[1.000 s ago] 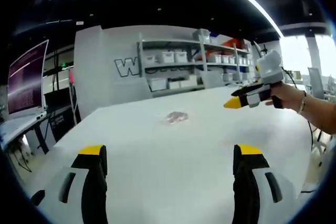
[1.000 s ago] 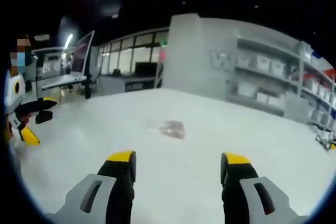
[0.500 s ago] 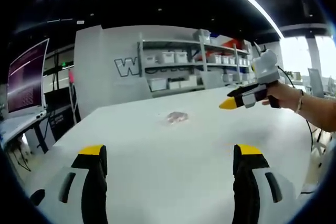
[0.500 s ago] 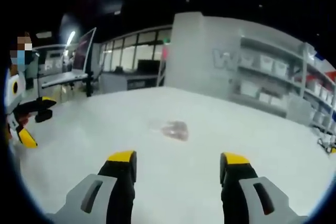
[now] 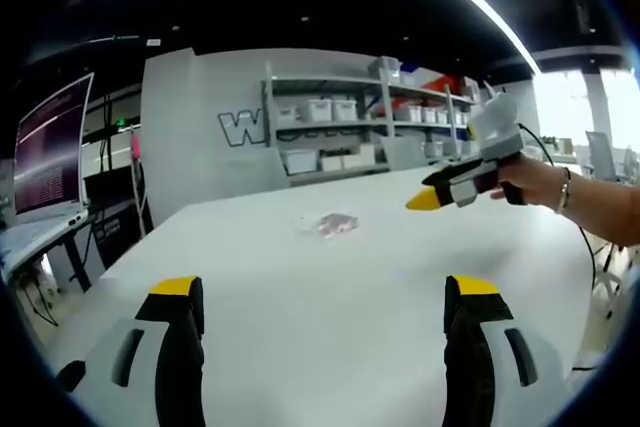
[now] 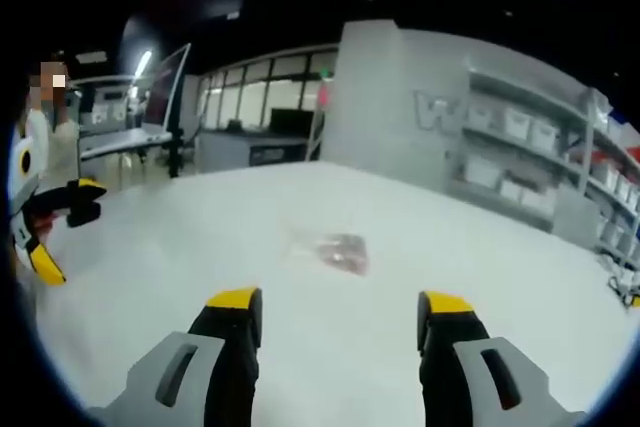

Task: Open the resealable bag by pulling the two sides of the seal apart until the entire bag opening is separated and visibly accessible.

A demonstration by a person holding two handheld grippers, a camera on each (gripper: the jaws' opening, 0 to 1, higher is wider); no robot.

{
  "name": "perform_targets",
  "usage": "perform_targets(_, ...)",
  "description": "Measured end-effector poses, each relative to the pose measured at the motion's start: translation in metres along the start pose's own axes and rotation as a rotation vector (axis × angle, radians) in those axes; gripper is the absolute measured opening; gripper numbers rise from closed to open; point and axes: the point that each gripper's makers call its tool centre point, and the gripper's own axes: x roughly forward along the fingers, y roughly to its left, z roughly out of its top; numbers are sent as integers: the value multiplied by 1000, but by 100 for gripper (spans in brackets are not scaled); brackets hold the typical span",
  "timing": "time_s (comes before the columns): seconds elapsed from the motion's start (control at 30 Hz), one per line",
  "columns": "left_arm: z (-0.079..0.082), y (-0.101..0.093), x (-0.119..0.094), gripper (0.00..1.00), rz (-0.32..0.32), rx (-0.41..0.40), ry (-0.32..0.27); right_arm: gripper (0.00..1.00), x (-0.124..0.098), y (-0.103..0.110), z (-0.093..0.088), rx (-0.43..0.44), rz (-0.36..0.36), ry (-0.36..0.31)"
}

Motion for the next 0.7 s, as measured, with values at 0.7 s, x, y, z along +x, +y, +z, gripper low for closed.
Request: perform_targets(0.7,2,-3,4,98,-9,11,1,61,21,-4,-8,8,8,39)
